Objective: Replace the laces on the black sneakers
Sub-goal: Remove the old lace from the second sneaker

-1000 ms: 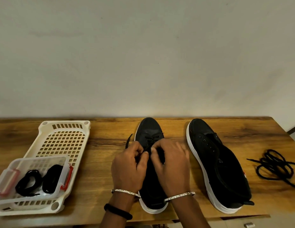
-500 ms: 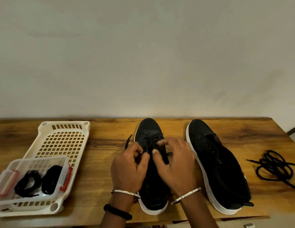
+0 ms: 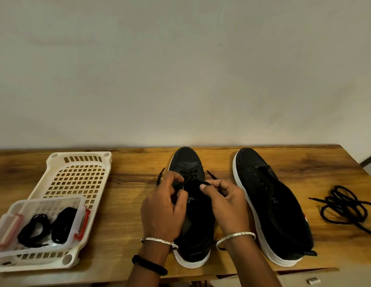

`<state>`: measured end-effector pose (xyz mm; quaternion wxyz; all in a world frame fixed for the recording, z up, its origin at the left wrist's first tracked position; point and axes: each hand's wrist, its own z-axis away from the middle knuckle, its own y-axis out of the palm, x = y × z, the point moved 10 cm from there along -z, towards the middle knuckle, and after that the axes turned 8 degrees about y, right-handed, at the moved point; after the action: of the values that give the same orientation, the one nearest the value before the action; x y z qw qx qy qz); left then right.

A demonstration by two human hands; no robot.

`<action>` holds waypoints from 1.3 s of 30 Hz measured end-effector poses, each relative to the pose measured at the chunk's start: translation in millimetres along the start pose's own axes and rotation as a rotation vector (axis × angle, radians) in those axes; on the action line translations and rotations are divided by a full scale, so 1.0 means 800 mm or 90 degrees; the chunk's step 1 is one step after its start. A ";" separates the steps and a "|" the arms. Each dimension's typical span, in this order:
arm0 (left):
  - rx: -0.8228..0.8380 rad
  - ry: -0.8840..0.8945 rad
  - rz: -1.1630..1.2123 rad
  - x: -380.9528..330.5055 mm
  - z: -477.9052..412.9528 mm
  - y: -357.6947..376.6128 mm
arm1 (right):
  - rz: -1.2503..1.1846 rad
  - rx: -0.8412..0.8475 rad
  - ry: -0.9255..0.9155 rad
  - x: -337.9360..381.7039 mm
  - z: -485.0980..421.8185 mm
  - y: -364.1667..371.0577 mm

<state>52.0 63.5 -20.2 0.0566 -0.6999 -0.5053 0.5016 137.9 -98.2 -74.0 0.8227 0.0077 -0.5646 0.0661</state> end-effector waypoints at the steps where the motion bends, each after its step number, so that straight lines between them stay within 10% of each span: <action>1: 0.003 0.003 0.001 -0.001 0.000 0.001 | -0.001 0.014 0.008 0.001 0.000 0.001; 15: 0.021 0.023 0.048 -0.001 0.002 0.016 | 0.572 -0.067 -0.479 0.060 0.050 0.038; 23: 0.039 0.052 0.092 -0.003 0.007 0.016 | 0.609 -0.187 -0.541 0.073 0.062 0.038; 29: -0.007 0.013 0.073 0.009 0.006 0.005 | -0.059 -0.083 -0.041 0.004 0.007 -0.005; 32: -0.011 -0.001 0.078 0.013 0.006 0.004 | -0.095 -0.044 0.082 -0.015 -0.007 -0.006; 39: 0.003 0.005 0.063 0.017 0.004 0.007 | 0.425 -0.022 -0.418 0.077 0.048 0.038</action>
<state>53.2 69.5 -33.8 0.0354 -0.7258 -0.4686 0.5024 121.0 -65.3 -4.5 0.5342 -0.1673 -0.7678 0.3115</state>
